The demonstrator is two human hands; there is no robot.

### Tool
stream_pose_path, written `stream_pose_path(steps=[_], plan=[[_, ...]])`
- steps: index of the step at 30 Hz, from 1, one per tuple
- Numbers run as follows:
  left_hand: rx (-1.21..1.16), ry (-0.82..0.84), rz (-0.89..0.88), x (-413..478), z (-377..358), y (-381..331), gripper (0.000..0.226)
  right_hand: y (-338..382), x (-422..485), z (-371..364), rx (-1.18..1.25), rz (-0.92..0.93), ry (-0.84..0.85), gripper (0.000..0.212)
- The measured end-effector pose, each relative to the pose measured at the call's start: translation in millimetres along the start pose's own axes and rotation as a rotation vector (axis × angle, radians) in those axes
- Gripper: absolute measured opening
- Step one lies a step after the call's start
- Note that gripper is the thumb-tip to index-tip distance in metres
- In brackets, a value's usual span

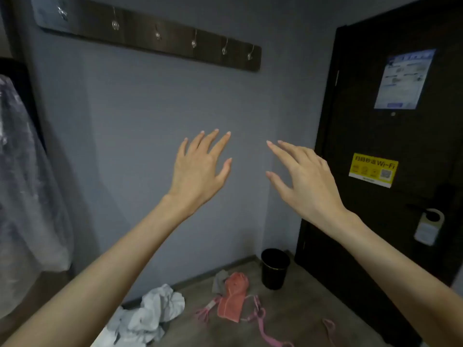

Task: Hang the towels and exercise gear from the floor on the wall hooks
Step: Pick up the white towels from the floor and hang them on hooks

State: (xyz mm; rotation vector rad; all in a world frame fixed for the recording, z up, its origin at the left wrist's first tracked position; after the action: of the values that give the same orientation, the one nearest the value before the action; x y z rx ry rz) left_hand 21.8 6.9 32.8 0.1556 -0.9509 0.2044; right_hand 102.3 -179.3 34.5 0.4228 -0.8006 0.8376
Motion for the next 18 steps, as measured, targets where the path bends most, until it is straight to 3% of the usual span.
stream_pose_path(steps=[9,18], plan=[[0.046,0.091,0.052,-59.2,-46.1,0.3,0.057,-18.9,-44.6,-64.7,0.117,-0.008,0.172,0.055],[0.074,0.320,0.203,-133.9,-94.3,39.8,0.057,-0.2,-74.4,-153.5,0.314,0.020,0.360,0.053]])
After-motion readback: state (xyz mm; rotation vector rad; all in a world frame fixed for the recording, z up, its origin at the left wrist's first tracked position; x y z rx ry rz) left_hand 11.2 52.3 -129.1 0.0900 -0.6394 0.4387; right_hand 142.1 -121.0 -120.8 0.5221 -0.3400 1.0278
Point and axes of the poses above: each hand's wrist, its own x-axis towards the middle knuckle, its own z-axis out of the back of the hand, y = z × x, the point moved 4 cm from there along x, towards the middle knuckle, and after that the axes turned 4 degrees about -z, right-handed, at the moved point
